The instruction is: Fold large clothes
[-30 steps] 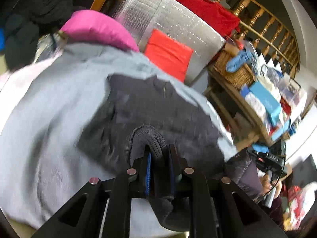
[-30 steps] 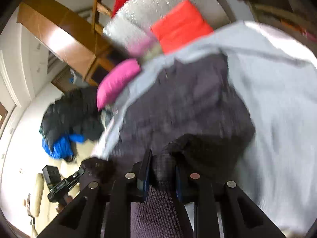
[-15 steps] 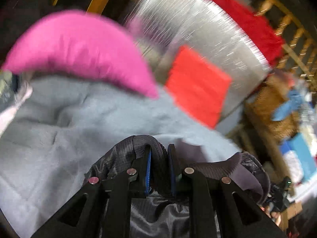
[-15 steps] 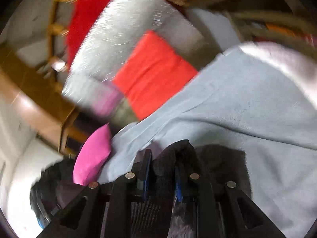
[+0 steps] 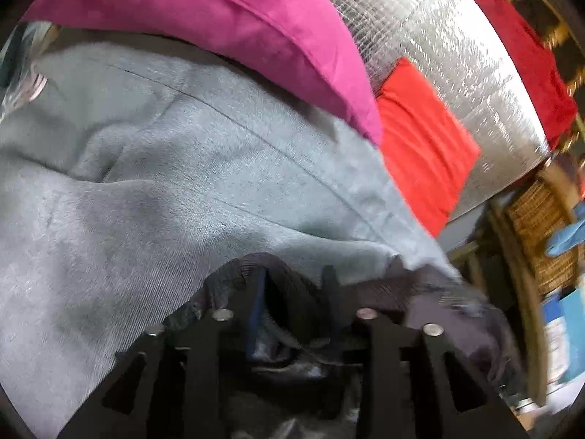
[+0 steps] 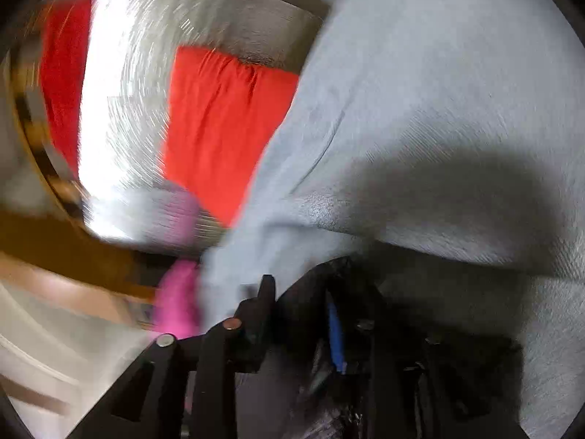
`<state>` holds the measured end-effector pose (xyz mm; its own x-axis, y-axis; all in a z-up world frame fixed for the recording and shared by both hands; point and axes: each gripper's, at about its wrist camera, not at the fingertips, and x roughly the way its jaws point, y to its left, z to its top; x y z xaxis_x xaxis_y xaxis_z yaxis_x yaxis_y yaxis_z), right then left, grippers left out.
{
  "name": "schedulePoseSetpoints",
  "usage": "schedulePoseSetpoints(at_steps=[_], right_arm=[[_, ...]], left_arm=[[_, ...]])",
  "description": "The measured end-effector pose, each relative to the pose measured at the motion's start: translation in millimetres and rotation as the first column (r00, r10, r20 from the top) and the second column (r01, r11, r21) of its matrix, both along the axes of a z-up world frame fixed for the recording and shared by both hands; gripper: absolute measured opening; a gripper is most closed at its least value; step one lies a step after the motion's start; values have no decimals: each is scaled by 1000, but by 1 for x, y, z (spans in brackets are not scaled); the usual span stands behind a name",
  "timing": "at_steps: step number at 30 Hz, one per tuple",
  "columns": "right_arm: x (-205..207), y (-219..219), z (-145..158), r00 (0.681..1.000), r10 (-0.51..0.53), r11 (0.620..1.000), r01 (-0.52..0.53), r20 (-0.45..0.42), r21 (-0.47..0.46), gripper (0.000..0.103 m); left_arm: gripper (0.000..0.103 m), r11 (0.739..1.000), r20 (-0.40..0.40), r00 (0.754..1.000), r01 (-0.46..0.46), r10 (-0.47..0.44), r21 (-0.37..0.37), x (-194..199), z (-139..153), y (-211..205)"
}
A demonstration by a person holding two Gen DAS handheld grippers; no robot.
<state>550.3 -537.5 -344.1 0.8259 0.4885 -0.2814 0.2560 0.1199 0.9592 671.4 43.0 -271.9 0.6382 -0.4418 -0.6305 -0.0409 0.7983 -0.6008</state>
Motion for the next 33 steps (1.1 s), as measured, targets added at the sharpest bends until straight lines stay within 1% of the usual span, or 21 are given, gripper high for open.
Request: schedulePoseSetpoints(at_steps=[1,2,3,4,5,6,8,9,11,13,15,17,20,21,24,26,27,28,29,31,33], right_arm=[[-13,-10,2,999,-19,999,18,25,51,36],[-27,-18,11,998,-39,999,37,58,35,55],[-42,-24,26,994,-58,998,59,90,-8,86],[-62,-30,40,989,-92,993,100,115,-62,93],[-83,-34,55,982,-120,985,137,149,-108,96],[-101,-35,66,979,-115,980,140,171,-142,96],[-128,-32,82,982,-72,975,105,172,-195,96],[-143,-28,87,984,-54,972,91,173,-216,96],[-176,-15,93,987,-20,968,60,162,-246,96],[-204,6,86,989,10,974,24,147,-225,96],[-224,26,73,992,21,981,3,123,-194,96],[-238,49,57,997,32,985,-19,73,-173,96],[-235,79,37,997,75,981,-75,-10,-179,96],[-234,86,30,996,85,979,-90,-37,-181,96],[-224,93,10,996,55,981,-68,-74,-181,96],[-215,92,3,997,29,981,-42,-70,-191,96],[-210,90,0,998,8,982,-19,-59,-186,96],[-206,89,-2,999,-5,982,-4,-49,-190,96],[-200,88,-3,999,-21,978,13,-34,-210,96],[-190,88,-5,999,-33,969,25,-31,-245,96],[-179,90,-3,999,-44,965,37,-19,-260,96]], left_arm=[[71,1000,0,1000,-21,21,-22,-6,9,7],[85,998,23,998,-61,62,-32,-17,22,16],[85,996,54,995,-83,86,-41,-25,30,22],[85,994,101,990,-96,101,-50,-38,43,29],[85,995,121,988,-95,100,-41,-49,54,32],[85,995,129,987,-98,99,-16,-61,64,33],[85,993,160,981,-115,112,11,-94,76,33],[85,993,171,979,-114,111,10,-110,79,32],[85,994,152,983,-105,102,10,-148,75,22],[86,993,129,985,-114,115,-11,-188,62,18],[86,989,63,987,-151,150,5,-223,39,9],[86,983,-7,983,-182,182,-12,-242,14,6],[86,980,-148,976,-176,161,-91,-242,-18,7],[86,978,-151,974,-185,169,-97,-243,-22,8],[86,972,-131,969,-222,210,-83,-238,-32,12],[86,960,-133,967,-236,216,-152,-225,-40,18],[87,956,-130,967,-240,220,-169,-219,-43,17],[88,954,-118,967,-244,225,-178,-214,-44,18],[95,951,-101,968,-247,231,-187,-209,-44,18],[101,948,-77,969,-246,235,-204,-201,-43,17],[101,949,-70,968,-248,239,-196,-193,-44,15]])
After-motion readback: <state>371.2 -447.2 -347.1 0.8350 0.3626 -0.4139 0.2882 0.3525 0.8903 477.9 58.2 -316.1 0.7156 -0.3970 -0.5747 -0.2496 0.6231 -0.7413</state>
